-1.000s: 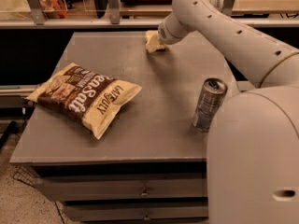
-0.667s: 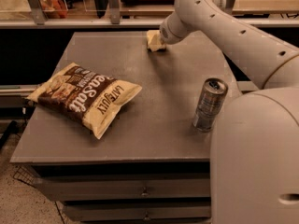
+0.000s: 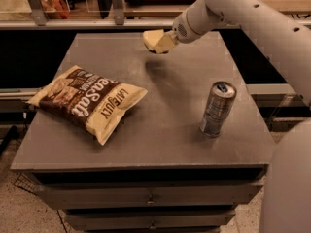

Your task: Move sponge near brown chip bag

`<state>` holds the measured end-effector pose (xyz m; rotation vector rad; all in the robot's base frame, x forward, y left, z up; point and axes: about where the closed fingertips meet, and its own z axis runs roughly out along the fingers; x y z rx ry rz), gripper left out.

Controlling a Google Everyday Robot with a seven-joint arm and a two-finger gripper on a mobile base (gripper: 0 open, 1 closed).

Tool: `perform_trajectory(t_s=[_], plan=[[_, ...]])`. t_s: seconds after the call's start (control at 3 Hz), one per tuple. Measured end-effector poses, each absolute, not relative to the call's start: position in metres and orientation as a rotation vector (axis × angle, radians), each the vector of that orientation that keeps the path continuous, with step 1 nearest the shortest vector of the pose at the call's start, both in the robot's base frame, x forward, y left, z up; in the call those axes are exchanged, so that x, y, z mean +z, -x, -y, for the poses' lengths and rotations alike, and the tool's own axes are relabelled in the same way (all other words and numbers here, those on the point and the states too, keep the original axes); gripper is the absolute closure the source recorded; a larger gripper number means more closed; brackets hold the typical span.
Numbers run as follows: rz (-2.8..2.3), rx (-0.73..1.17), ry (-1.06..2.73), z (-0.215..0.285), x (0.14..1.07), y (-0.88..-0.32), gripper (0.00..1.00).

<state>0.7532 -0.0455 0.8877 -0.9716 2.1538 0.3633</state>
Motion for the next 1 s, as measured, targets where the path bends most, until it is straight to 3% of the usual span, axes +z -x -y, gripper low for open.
perform_trajectory(t_s=[0.33,1.0], plan=[[-2.076,0.412,1.178,0.049,0.903,-0.708,1.0],[-1.87,0.335,1.764,0.069,0.886,-0.627,1.0]])
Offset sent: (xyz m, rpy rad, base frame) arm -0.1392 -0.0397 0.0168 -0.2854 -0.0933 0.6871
